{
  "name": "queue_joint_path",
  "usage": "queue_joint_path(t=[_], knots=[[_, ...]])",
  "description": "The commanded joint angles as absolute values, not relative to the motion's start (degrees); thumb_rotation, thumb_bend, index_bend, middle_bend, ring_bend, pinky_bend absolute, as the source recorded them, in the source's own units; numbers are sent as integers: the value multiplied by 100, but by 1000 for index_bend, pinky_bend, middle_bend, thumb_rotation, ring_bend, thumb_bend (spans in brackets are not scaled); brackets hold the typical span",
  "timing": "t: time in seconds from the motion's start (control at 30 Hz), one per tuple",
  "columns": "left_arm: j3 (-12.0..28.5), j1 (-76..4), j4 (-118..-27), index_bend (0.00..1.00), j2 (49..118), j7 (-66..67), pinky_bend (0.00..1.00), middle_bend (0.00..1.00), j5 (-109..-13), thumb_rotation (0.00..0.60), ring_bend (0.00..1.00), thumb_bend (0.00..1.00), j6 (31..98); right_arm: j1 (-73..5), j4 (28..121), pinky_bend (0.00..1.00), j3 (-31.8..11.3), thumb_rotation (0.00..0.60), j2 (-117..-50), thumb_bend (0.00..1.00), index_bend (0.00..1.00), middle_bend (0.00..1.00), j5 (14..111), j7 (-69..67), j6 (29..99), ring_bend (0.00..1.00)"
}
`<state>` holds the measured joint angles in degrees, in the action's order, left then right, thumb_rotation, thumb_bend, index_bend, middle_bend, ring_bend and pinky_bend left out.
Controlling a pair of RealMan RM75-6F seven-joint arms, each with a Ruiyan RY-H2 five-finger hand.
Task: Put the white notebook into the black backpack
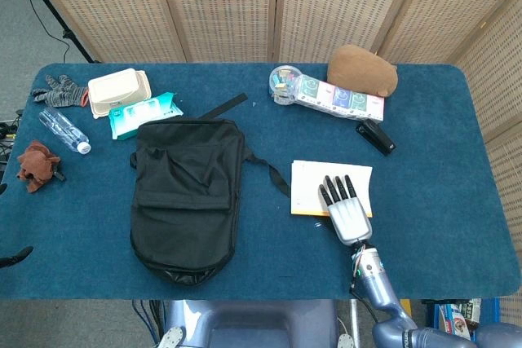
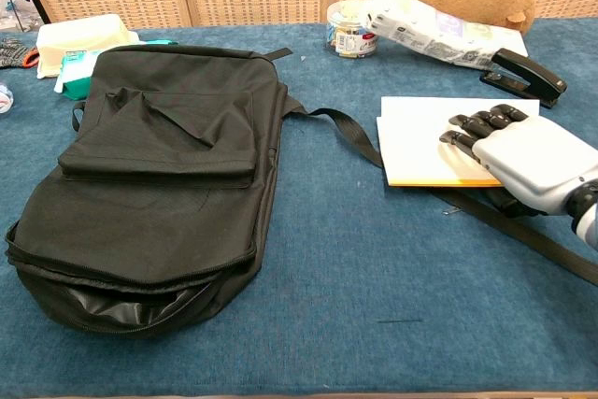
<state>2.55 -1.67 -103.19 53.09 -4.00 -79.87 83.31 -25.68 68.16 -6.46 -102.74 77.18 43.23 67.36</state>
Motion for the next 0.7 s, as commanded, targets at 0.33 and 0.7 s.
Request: queue_joint_path(t=[0.33, 0.7], knots=[[263, -181, -10300, 0, 5290, -469, 0, 0, -7960, 600, 0, 0, 8294, -2890, 6073, 374, -739, 600, -10546, 534, 396, 311, 7958, 3803, 6737, 223], [262, -194, -10290, 0, 5294, -469, 0, 0, -7959, 600, 0, 0, 8273, -2961, 5542, 667, -673, 600, -10558, 600, 611, 512, 8444, 2847, 7197, 432]])
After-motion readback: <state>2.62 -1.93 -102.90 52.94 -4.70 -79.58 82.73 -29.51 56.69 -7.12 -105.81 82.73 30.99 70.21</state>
